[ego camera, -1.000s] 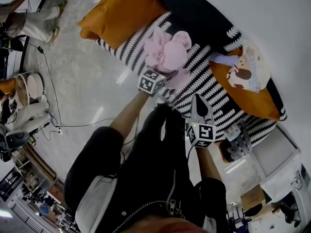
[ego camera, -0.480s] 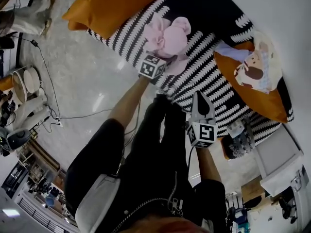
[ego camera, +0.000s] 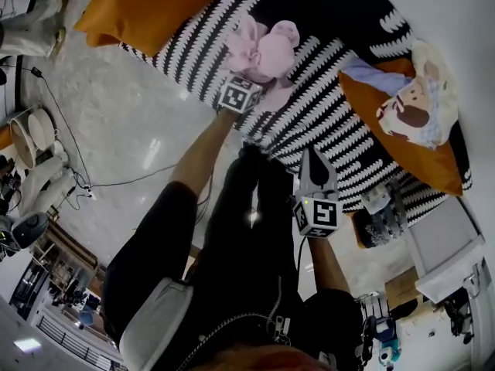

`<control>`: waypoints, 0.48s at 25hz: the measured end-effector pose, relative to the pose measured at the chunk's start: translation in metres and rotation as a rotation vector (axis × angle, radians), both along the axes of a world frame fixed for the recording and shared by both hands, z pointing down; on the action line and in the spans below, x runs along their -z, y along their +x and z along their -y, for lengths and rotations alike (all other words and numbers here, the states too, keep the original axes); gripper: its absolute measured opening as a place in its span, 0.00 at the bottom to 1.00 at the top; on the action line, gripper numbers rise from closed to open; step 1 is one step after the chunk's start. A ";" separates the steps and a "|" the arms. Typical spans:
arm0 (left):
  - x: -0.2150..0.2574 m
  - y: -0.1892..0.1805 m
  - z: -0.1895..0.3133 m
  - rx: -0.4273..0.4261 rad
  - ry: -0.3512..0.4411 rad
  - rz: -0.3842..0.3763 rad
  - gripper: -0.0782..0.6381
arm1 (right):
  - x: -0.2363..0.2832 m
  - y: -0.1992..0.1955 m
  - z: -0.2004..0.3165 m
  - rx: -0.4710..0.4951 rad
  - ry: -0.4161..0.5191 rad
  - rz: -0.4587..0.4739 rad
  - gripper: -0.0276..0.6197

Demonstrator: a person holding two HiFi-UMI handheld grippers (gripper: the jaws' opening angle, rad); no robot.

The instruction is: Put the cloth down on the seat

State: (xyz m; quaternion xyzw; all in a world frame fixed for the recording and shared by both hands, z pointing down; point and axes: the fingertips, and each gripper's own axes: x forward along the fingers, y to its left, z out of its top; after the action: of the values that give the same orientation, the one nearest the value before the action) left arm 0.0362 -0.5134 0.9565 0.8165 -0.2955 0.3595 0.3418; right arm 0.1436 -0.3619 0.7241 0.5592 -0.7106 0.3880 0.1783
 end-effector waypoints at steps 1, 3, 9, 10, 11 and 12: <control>-0.007 0.001 -0.001 -0.001 -0.010 0.006 0.58 | -0.006 0.002 -0.003 0.005 -0.010 -0.006 0.05; -0.021 0.003 -0.004 -0.006 -0.023 0.015 0.58 | -0.013 0.003 -0.008 0.014 -0.032 -0.007 0.05; -0.064 0.008 -0.023 -0.037 -0.091 0.067 0.58 | -0.032 0.015 -0.013 -0.011 -0.055 -0.027 0.05; -0.070 0.007 -0.025 -0.042 -0.100 0.072 0.58 | -0.032 0.015 -0.010 -0.016 -0.056 -0.022 0.05; -0.075 0.006 -0.025 -0.046 -0.106 0.078 0.58 | -0.031 0.014 -0.007 -0.022 -0.056 -0.014 0.05; -0.079 0.004 -0.024 -0.048 -0.108 0.084 0.57 | -0.031 0.014 -0.004 -0.027 -0.057 -0.009 0.05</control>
State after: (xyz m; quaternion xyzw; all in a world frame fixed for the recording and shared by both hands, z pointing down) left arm 0.0404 -0.4896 1.0352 0.7879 -0.2701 0.4168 0.3642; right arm 0.1574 -0.3579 0.7551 0.5652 -0.6908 0.4082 0.1920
